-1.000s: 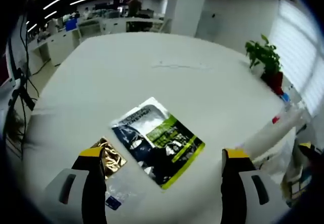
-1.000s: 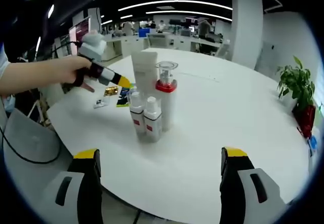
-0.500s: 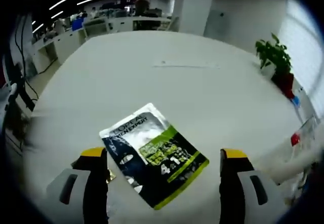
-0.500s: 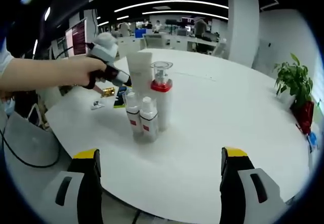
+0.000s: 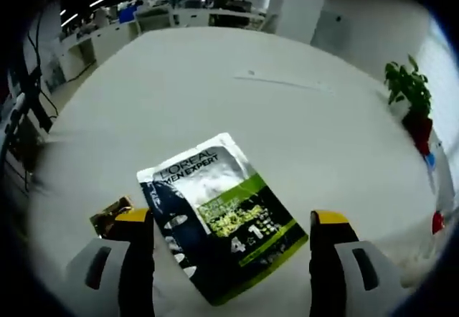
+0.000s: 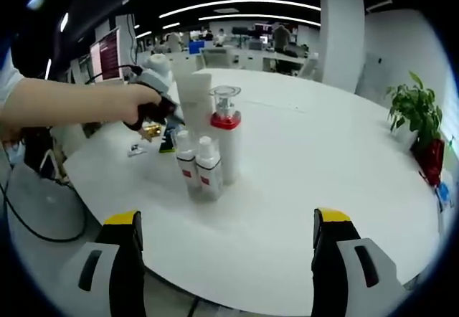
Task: Arrange the skincare products in the storage area until every visible bottle or jar stands upright without overlapping.
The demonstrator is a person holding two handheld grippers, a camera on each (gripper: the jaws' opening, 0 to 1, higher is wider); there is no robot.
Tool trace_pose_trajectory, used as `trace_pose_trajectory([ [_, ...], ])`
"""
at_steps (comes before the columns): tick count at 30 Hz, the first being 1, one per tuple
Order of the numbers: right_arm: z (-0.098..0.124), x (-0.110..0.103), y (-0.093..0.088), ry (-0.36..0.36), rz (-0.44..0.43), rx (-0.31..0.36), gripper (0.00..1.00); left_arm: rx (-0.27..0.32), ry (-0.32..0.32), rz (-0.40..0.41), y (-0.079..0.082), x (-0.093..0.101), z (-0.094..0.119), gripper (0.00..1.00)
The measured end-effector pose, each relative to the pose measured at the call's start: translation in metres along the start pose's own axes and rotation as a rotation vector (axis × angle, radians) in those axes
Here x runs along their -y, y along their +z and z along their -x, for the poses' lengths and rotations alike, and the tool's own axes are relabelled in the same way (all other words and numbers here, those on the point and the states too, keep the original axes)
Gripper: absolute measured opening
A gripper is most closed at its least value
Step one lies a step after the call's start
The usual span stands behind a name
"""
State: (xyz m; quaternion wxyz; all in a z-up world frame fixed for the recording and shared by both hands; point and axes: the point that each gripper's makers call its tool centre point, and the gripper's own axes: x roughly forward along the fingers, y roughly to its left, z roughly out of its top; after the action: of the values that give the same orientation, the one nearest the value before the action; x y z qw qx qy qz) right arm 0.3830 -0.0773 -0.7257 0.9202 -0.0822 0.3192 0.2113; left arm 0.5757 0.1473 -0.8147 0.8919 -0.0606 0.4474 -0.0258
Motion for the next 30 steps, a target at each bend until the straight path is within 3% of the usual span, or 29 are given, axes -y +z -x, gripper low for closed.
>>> trace_pose_trajectory([
  [6, 0.0, 0.001, 0.0, 0.003, -0.009, 0.001, 0.98, -0.03, -0.001, -0.019, -0.01, 0.005, -0.006, 0.79],
  [18, 0.0, 0.002, -0.001, 0.0, -0.014, 0.002, 0.98, -0.05, 0.029, -0.093, -0.01, 0.002, -0.01, 0.78],
  [23, 0.0, 0.002, -0.001, 0.0, -0.015, 0.002, 0.98, -0.063, 0.061, -0.096, -0.015, -0.008, -0.01, 0.87],
  [30, 0.0, 0.003, -0.001, -0.001, -0.018, 0.002, 0.98, -0.085, 0.082, -0.096, -0.019, -0.015, -0.008, 0.89],
])
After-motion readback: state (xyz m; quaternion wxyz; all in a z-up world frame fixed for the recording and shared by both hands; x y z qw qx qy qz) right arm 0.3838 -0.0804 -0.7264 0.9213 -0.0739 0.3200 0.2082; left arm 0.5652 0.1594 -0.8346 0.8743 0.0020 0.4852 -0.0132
